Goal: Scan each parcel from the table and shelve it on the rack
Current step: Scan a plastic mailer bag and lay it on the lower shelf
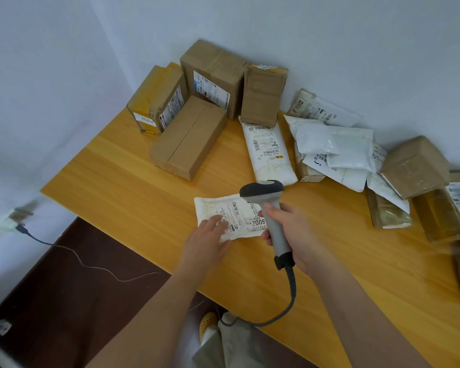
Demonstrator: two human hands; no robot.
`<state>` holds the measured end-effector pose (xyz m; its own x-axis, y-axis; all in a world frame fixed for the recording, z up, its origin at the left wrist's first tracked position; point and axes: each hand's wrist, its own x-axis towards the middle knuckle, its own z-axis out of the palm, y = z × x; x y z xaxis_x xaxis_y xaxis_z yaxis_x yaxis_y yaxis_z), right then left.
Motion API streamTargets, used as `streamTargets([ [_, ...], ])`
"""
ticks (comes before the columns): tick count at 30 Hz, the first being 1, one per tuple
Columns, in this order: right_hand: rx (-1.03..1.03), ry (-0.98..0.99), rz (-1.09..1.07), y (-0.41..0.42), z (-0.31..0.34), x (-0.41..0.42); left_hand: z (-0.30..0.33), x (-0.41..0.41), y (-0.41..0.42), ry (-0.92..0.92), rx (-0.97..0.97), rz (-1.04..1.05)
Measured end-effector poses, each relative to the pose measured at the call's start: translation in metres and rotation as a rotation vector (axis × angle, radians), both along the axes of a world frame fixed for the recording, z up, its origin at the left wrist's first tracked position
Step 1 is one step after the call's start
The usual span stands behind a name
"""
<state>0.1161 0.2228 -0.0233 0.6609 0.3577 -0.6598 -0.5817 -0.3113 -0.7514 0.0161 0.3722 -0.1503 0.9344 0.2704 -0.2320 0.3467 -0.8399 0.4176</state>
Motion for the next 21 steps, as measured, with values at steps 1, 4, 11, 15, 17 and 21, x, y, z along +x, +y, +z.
streamTargets([
  [1,0.004,0.001,-0.006,-0.001,0.001,-0.001,0.0,0.003,0.001,0.015,0.012,0.016],
  [4,0.013,-0.008,-0.007,-0.005,0.002,-0.003,0.004,0.011,0.008,0.032,0.082,0.175],
  [11,0.005,-0.008,-0.028,-0.007,0.002,-0.008,0.007,0.004,-0.01,-0.02,0.01,0.011],
  [15,0.016,0.014,-0.023,-0.005,0.003,-0.012,-0.003,-0.001,-0.024,0.045,0.066,0.017],
  [17,0.021,0.021,-0.02,-0.004,0.004,-0.012,-0.002,0.003,-0.03,0.099,0.127,0.008],
  [21,0.008,0.014,0.003,-0.002,0.006,-0.011,-0.004,0.011,-0.04,0.182,0.155,0.017],
])
